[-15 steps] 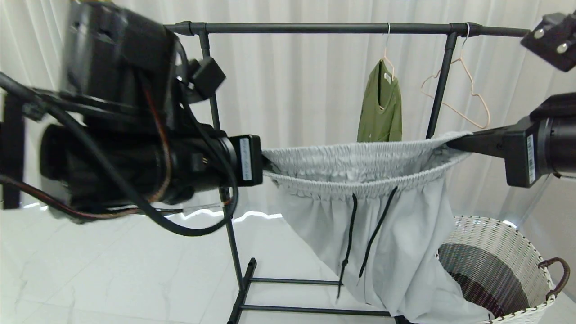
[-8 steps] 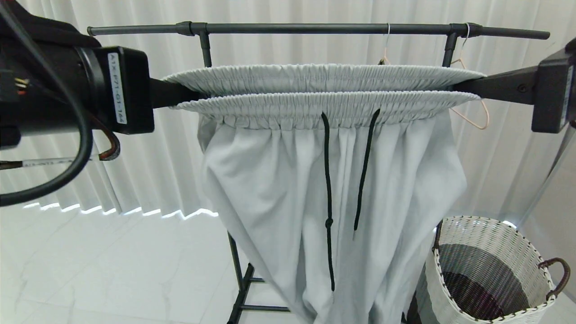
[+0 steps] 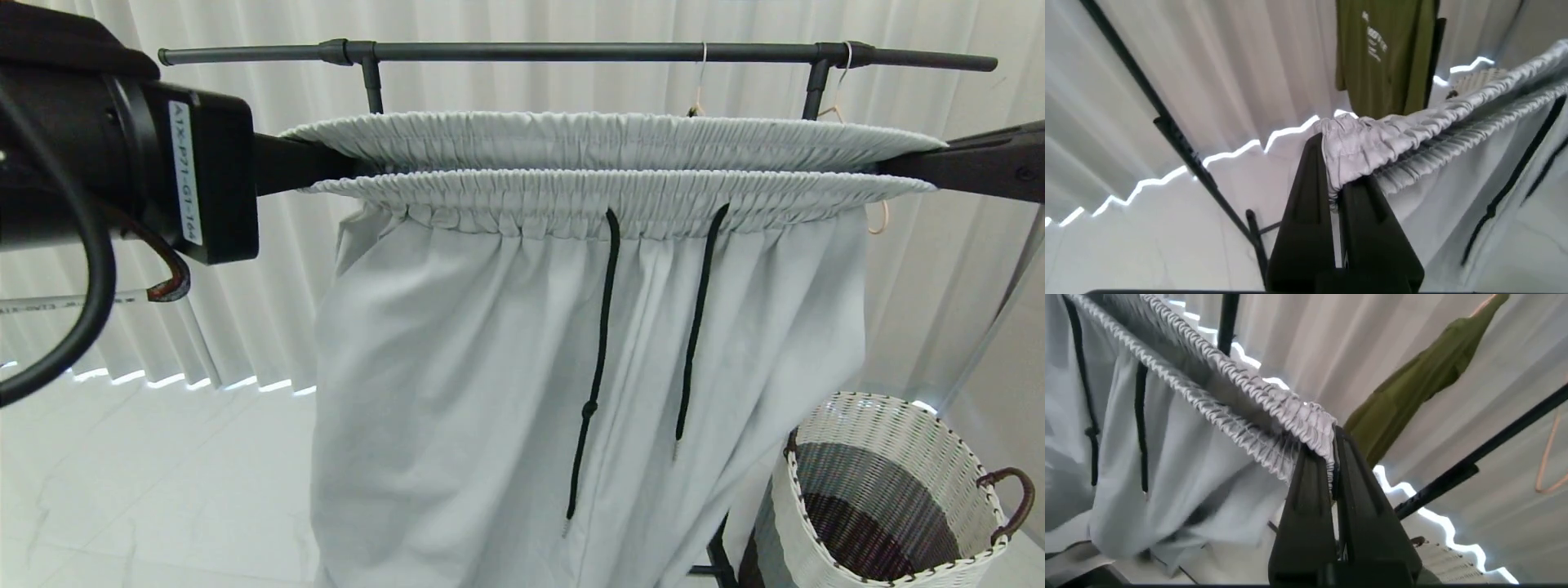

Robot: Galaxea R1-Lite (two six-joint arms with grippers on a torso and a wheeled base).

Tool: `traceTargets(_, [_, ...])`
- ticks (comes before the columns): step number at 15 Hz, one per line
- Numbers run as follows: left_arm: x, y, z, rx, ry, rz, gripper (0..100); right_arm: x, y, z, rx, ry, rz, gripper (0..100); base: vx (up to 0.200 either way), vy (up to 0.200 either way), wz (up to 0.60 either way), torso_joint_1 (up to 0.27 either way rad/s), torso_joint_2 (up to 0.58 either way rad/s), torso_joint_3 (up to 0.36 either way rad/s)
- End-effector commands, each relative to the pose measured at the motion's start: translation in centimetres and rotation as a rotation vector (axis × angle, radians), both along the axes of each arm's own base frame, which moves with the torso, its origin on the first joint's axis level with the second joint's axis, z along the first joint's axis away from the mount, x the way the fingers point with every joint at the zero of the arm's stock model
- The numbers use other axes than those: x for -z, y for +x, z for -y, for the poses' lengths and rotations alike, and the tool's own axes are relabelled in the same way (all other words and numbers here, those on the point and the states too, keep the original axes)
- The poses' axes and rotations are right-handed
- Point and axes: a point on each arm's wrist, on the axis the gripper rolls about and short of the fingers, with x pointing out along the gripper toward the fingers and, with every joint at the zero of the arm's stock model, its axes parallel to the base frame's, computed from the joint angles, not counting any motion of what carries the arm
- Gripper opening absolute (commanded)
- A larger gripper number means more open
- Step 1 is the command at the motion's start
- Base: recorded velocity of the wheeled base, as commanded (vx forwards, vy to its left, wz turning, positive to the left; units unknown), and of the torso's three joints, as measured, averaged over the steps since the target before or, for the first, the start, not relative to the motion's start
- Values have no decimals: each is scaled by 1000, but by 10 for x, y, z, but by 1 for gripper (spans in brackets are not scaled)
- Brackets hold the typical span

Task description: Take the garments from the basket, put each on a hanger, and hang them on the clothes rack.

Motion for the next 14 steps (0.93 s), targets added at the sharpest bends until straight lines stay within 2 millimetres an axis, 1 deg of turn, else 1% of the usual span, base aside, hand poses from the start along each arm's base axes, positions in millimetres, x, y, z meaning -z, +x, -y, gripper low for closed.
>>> traceTargets(1, [0, -4, 4, 29, 2, 0, 0, -4, -7, 8, 3, 16, 17, 0, 0, 0, 0, 0, 0, 0])
traceTargets(3, [-6, 0, 8, 29, -31, 34, 0, -4, -23, 24, 5, -10, -10, 0, 0, 0, 0, 0, 0, 0])
traceTargets(5, [-12, 11, 19, 28, -79, 85, 0, 0, -41, 41, -1, -38, -50, 0, 0, 0, 0, 0, 0, 0])
traceTargets(6, [-16, 16, 25, 26, -95, 102, 0, 3, -50, 49, -38, -43, -76, 0, 0, 0, 0, 0, 0, 0])
traceTargets(7, [-18, 20, 30, 27, -101, 105, 0, 6, -57, 52, -111, -32, -116, 0, 0, 0, 0, 0, 0, 0])
traceTargets(9, [-19, 30, 40, 23, -110, 109, 0, 12, -64, 53, -276, -4, -187, 0, 0, 0, 0, 0, 0, 0])
traceTargets(10, [-19, 36, 45, 22, -119, 121, 0, 16, -63, 51, -339, 1, -214, 0, 0, 0, 0, 0, 0, 0])
traceTargets(12, [-18, 41, 51, 19, -126, 131, 0, 16, -64, 48, -409, 6, -230, 0, 0, 0, 0, 0, 0, 0])
traceTargets(14, [-16, 41, 51, 12, -121, 127, 0, 16, -64, 48, -404, 5, -231, 0, 0, 0, 0, 0, 0, 0])
